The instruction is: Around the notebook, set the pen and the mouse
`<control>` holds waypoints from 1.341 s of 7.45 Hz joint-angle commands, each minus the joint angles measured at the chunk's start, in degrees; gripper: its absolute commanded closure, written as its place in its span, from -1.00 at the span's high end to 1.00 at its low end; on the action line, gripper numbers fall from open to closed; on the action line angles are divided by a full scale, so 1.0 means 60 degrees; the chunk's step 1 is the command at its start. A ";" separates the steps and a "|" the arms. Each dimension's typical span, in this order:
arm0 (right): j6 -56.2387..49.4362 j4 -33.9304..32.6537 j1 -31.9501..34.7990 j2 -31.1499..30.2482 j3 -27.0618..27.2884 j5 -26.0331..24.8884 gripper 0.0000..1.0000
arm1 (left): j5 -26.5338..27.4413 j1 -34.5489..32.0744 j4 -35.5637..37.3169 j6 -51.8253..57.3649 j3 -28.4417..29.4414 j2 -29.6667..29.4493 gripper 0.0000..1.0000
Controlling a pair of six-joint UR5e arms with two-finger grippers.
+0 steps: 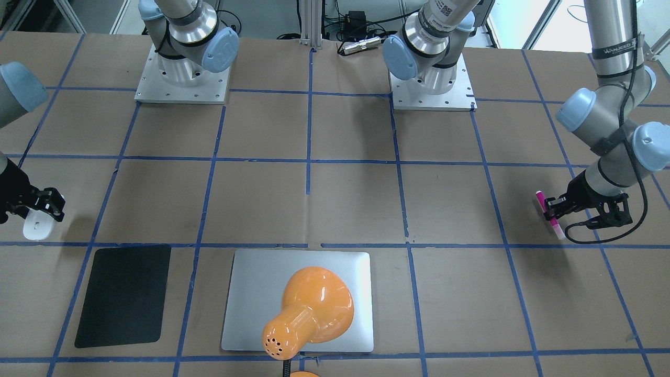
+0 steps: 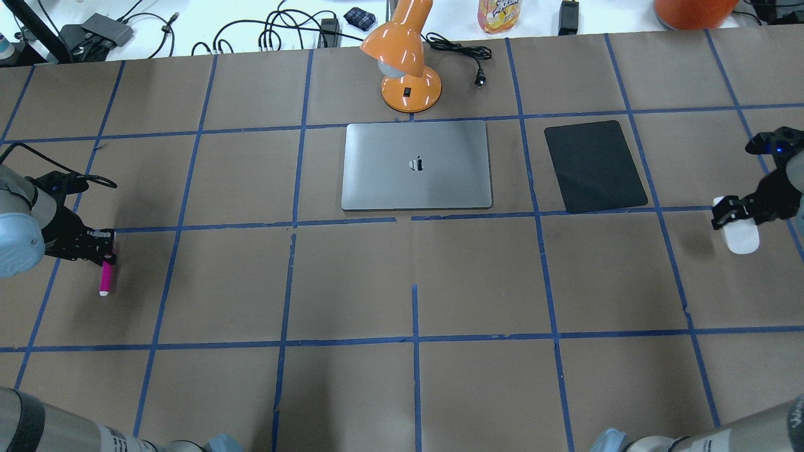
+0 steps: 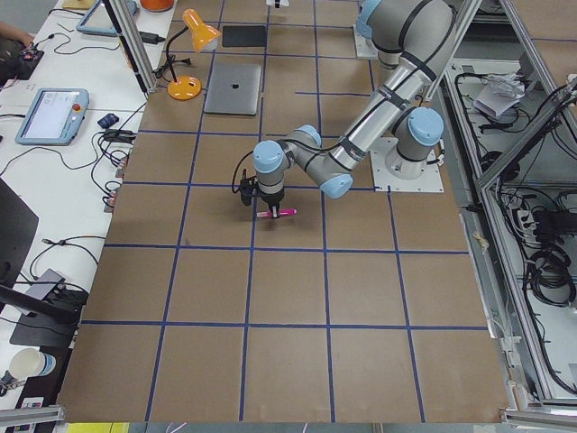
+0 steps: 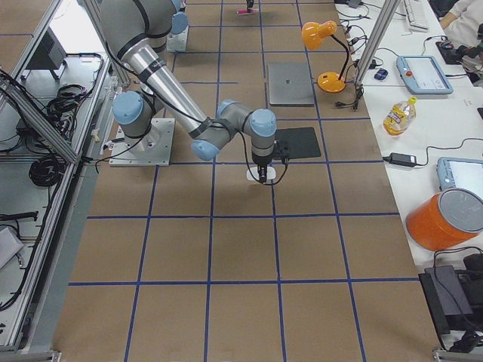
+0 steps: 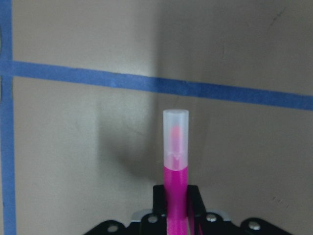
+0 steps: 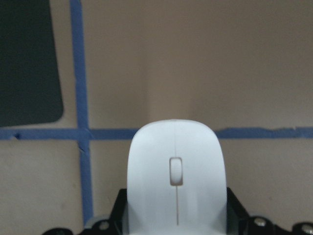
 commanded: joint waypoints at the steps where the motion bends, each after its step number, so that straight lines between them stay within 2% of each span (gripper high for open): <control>1: 0.1673 0.0202 0.1728 0.0892 -0.1365 -0.0037 0.28 | 0.0203 -0.0850 -0.0338 -0.1829 0.0293 0.0203 -1.00; 3: 0.2508 0.0671 0.2856 0.1858 -0.2727 -0.0037 0.29 | 0.0072 -0.2255 -0.0458 -0.4227 0.0309 0.0510 -1.00; 4: 0.2731 0.0903 0.3181 0.2211 -0.3111 -0.0037 0.29 | -0.0103 -0.3016 -0.0458 -0.5471 0.0309 0.0598 -1.00; 6: 0.2718 0.0994 0.3184 0.2404 -0.3071 -0.0037 0.32 | -0.0383 -0.4569 -0.0443 -0.9099 0.0279 0.0556 -1.00; 9: 0.2748 0.0979 0.3184 0.2654 -0.2968 -0.0111 0.41 | -0.0427 -0.6328 -0.0269 -1.2675 0.0308 0.0395 -1.00; 10: 0.2748 0.0965 0.3184 0.2712 -0.2968 -0.0110 0.51 | -0.0819 -0.6812 -0.0238 -1.3720 0.0338 0.0350 -1.00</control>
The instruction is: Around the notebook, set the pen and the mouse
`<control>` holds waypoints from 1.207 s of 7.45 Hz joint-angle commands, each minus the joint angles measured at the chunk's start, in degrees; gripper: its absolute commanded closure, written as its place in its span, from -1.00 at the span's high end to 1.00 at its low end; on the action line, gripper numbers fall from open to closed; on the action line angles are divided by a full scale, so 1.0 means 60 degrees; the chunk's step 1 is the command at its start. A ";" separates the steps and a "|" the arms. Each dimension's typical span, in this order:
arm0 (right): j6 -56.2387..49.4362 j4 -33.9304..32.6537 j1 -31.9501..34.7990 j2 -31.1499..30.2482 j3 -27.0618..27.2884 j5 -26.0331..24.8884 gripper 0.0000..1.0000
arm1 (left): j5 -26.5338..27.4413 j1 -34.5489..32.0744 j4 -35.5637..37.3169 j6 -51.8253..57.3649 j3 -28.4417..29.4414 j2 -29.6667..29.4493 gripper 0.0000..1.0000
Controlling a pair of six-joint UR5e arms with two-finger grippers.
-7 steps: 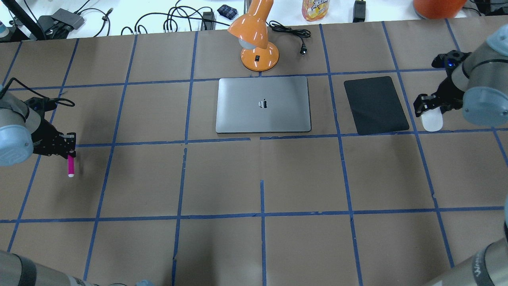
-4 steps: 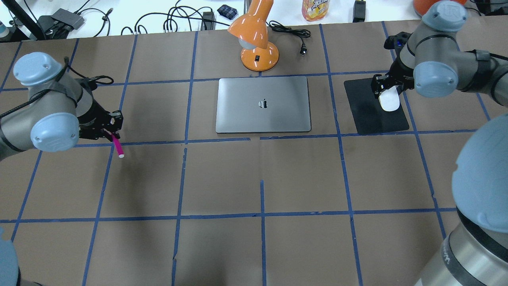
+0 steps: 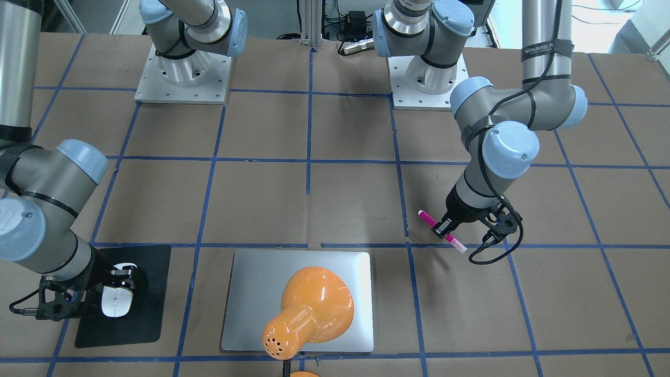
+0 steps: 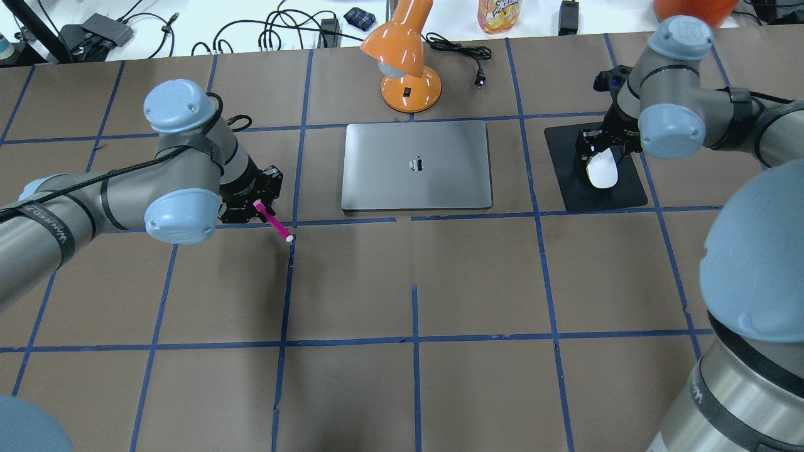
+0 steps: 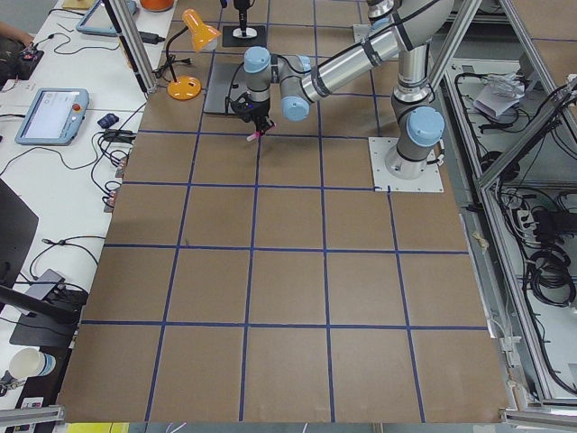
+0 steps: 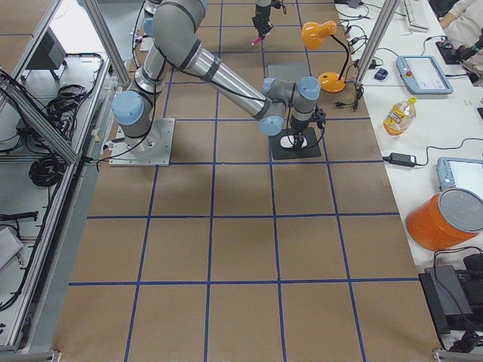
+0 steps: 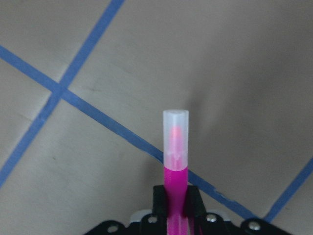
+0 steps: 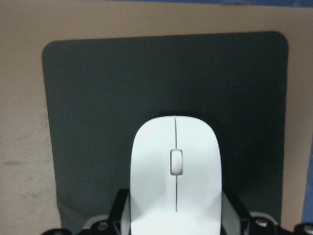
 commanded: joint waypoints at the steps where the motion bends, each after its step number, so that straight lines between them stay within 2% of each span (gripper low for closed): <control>1: 0.0021 -0.0001 0.0002 0.0073 -0.0002 -0.0037 0.74 | -0.0490 -0.1082 0.0078 -0.2654 0.0031 -0.0080 -1.00; 2: 0.0036 0.0043 0.0002 -0.0014 -0.0075 -0.0067 1.00 | -0.0491 -0.1492 0.0121 -0.3086 0.0031 -0.0153 -1.00; 4: 0.0167 0.0699 0.0045 -0.0684 -0.0251 -0.0067 1.00 | -0.0491 -0.2313 0.0484 -0.5319 0.0031 -0.0343 -1.00; 5: 0.0487 0.1776 0.0075 -0.1356 -0.0512 -0.0081 1.00 | -0.0506 -0.2592 0.1025 -0.6071 0.0031 -0.0504 -1.00; 7: 0.1115 0.4119 0.0294 -0.2777 -0.1055 -0.0096 1.00 | -0.0477 -0.3236 0.1161 -0.7173 0.0075 -0.0914 -1.00; 9: 0.2026 0.5705 0.0572 -0.4183 -0.1087 -0.0111 1.00 | -0.0491 -0.3647 0.1236 -0.8286 0.0833 -0.1323 -1.00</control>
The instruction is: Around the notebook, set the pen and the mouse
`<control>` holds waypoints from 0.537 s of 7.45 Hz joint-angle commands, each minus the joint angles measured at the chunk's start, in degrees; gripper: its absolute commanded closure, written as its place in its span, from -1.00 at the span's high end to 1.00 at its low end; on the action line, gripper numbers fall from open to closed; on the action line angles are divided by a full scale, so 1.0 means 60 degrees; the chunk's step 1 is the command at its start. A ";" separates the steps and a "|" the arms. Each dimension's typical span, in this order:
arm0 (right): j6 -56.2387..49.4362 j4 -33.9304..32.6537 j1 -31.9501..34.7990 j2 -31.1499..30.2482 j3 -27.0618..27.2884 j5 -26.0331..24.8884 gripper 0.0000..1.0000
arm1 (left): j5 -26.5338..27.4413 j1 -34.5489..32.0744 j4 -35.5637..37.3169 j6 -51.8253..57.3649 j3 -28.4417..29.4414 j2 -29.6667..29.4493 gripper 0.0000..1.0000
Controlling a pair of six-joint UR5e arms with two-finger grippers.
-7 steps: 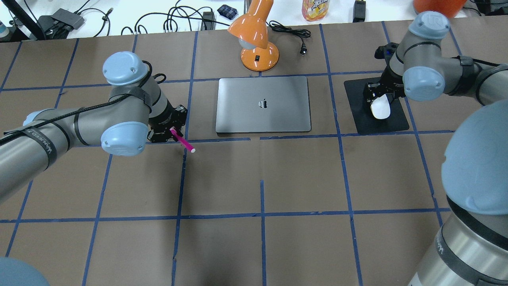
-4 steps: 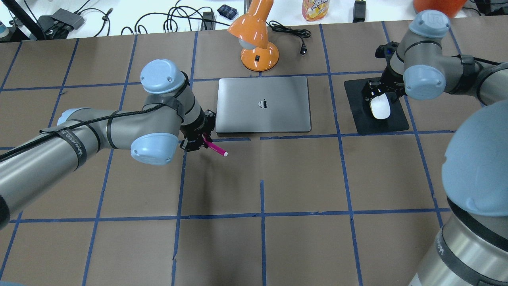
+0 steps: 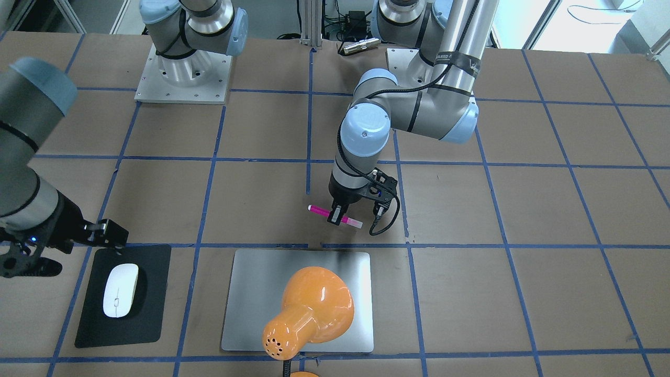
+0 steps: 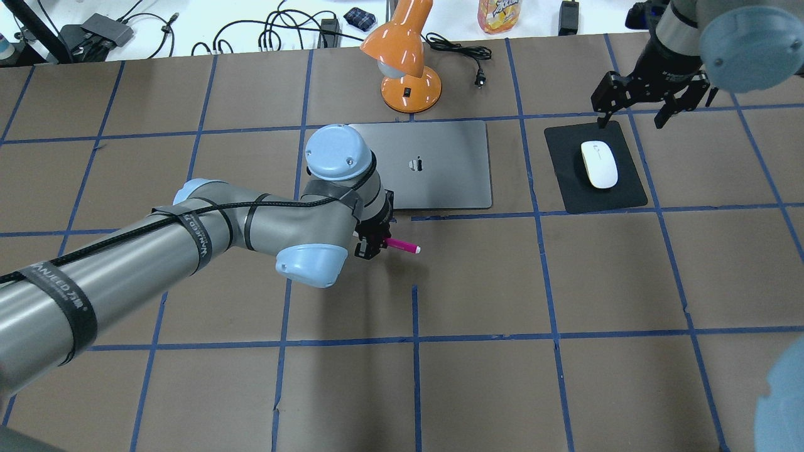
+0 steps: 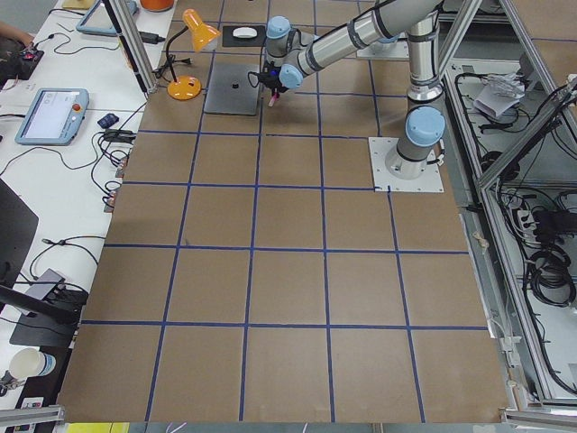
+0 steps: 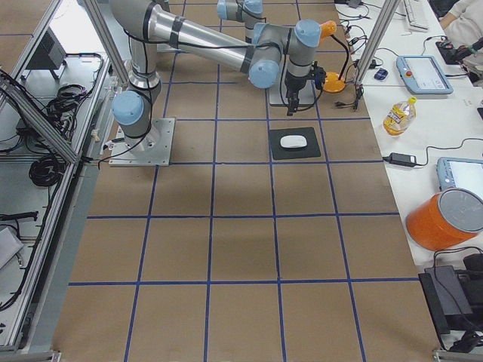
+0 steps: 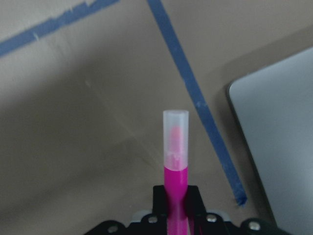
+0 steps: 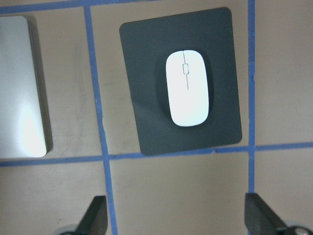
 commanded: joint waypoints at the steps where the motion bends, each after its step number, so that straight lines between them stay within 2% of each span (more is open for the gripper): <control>1: 0.0881 0.1650 0.0260 -0.1419 0.0037 0.0007 1.00 | -0.0018 -0.0456 0.0066 -0.0922 0.0576 -0.0457 -1.00; 3: 0.1658 0.2081 0.1135 -0.2081 0.0067 -0.0036 1.00 | 0.0069 -0.0691 0.0037 -0.1100 0.0549 -0.0619 -1.00; 4: 0.1762 0.2095 0.1445 -0.2083 0.0009 -0.0370 1.00 | 0.0041 -0.0677 0.0138 -0.1086 0.0592 -0.0649 0.81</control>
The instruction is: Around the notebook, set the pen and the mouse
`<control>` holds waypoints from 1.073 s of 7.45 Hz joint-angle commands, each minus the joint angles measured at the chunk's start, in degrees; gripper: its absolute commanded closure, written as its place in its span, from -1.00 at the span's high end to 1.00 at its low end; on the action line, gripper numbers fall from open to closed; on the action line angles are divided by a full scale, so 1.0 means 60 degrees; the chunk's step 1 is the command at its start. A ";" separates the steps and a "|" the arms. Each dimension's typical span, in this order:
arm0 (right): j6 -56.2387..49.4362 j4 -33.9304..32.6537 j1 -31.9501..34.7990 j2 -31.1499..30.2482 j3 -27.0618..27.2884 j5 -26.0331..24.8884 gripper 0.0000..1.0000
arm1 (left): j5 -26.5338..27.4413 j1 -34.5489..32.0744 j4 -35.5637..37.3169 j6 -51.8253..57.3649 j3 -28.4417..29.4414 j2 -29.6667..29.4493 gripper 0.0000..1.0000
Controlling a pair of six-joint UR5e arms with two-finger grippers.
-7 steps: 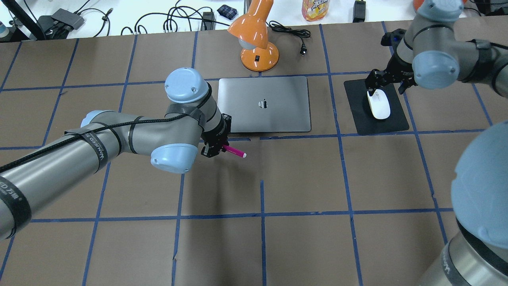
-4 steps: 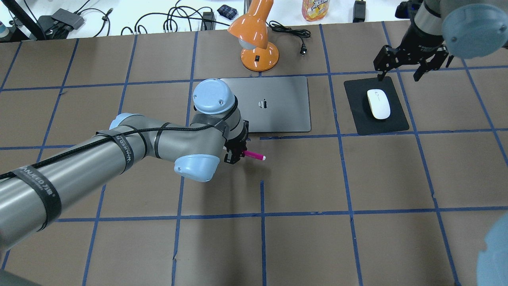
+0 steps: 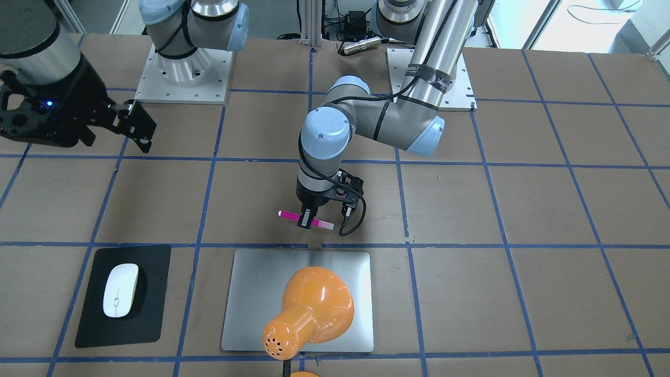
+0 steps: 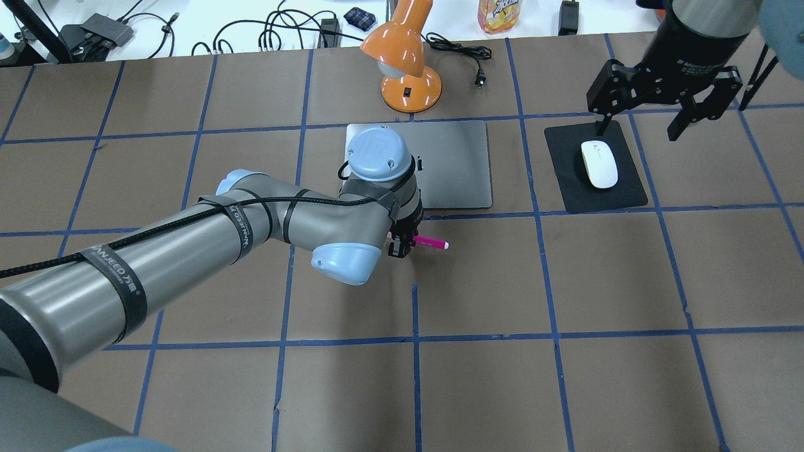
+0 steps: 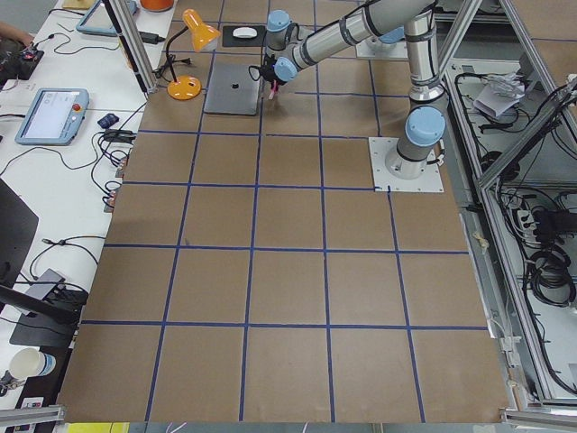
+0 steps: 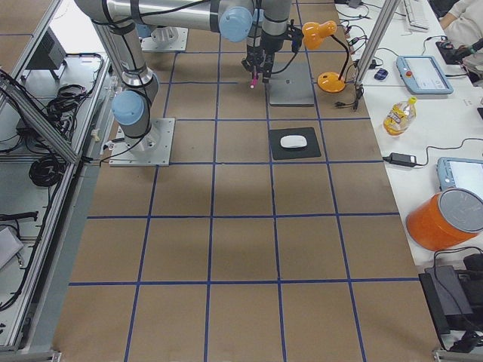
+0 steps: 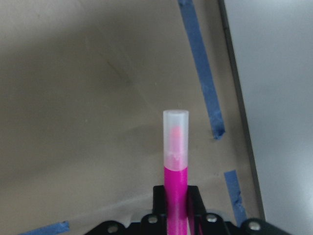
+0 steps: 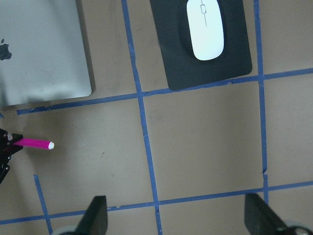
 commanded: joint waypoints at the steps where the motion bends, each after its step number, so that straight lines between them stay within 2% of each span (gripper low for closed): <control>1: 0.0655 0.0118 0.0688 -0.0141 -0.0040 -0.0221 1.00 | -0.0055 -0.0030 0.0089 0.0154 0.0040 -0.0038 1.00; 2: 0.0848 0.0031 0.0850 -0.0126 -0.0069 -0.0206 1.00 | -0.0056 0.0057 0.0016 0.0677 0.0054 0.0122 1.00; 3: 0.0966 0.0016 0.0866 -0.0112 -0.0069 -0.0206 1.00 | 0.0002 0.0275 -0.0072 0.1959 0.0069 0.0240 1.00; 5: 0.1215 -0.0072 0.0866 -0.0112 -0.0069 -0.0163 1.00 | -0.0041 0.1225 -0.0203 0.4229 0.0069 0.0445 1.00; 6: 0.1216 -0.0565 0.0866 -0.0097 0.0047 -0.0162 1.00 | -0.0012 0.1505 -0.0770 0.6127 0.0142 0.0707 1.00; 7: 0.1216 -0.0614 0.0866 -0.0097 0.0063 -0.0162 1.00 | 0.0061 0.1885 -0.1660 0.7611 0.0447 0.0985 1.00; 8: 0.1216 -0.0629 0.0866 -0.0097 0.0048 -0.0177 1.00 | 0.0062 0.2338 -0.2989 0.8047 0.0871 0.1307 1.00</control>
